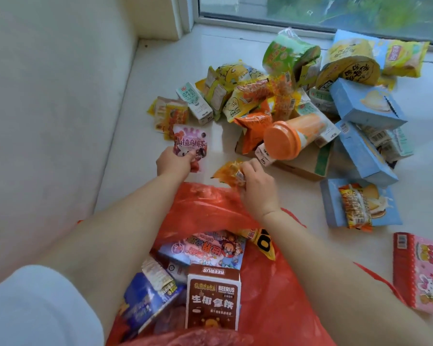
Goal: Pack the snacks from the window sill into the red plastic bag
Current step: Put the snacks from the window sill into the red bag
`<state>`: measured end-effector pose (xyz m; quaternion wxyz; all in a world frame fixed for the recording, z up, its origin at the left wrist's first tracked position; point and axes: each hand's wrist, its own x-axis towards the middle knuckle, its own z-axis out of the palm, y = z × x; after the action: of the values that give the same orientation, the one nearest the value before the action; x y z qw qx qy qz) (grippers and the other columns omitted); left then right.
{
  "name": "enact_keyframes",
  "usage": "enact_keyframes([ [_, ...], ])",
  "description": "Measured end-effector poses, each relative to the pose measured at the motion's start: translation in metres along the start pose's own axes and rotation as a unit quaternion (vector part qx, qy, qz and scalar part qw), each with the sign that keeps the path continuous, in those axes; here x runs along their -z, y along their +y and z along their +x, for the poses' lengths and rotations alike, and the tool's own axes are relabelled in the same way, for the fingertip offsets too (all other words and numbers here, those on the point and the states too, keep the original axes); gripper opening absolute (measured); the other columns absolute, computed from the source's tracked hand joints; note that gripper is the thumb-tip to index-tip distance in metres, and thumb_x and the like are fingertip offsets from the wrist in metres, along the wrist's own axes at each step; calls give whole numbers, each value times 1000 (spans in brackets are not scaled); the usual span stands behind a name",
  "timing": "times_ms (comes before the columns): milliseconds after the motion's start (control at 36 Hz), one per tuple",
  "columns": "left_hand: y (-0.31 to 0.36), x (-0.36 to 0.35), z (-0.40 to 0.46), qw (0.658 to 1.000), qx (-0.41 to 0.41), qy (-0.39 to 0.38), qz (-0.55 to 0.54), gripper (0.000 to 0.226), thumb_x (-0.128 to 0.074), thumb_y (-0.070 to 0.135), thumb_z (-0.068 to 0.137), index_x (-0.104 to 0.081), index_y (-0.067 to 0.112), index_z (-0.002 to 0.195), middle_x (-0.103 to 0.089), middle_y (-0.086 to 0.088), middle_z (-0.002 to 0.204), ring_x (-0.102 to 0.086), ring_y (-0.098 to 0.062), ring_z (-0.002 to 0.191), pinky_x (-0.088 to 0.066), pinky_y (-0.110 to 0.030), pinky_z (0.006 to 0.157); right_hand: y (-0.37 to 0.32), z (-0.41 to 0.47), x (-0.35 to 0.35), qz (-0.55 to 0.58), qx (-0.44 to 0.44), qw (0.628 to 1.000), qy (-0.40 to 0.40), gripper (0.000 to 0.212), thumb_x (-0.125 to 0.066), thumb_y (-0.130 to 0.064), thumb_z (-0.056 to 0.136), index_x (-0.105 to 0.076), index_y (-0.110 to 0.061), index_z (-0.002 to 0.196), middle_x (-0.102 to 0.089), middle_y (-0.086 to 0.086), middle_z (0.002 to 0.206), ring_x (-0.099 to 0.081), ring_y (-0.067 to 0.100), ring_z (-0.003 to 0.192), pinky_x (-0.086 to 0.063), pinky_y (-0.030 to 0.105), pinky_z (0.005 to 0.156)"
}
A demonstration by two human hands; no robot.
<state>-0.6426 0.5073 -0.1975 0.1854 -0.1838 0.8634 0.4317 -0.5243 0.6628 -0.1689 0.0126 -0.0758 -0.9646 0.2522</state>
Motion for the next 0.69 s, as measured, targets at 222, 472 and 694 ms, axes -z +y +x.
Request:
enact_keyframes([
  [222,-37,20,93,998,30,-47,-40,36,-63,48,62,-63,23,89,-74,-2,84,-71,-29,77,-56,-44,82,-38,93,-26,169,-226,958,-55,69,-57,-9,85,-24,-31,142,-62,6,113,-58,30,95,-47,39,73],
  [472,3,25,128,990,-76,-34,118,61,-71,41,78,-56,12,130,-23,-16,151,-24,-30,140,-20,-33,116,-30,162,-64,245,-316,916,-39,12,-63,-18,79,-56,-21,69,-65,8,79,-64,33,81,-56,47,75],
  [694,8,13,155,978,-115,-50,167,49,-71,41,78,-60,13,117,-28,-15,142,-33,-32,131,-28,-30,110,-31,185,-92,279,-345,895,-34,32,-65,-22,83,-63,-9,112,-66,9,107,-62,26,97,-49,32,80],
])
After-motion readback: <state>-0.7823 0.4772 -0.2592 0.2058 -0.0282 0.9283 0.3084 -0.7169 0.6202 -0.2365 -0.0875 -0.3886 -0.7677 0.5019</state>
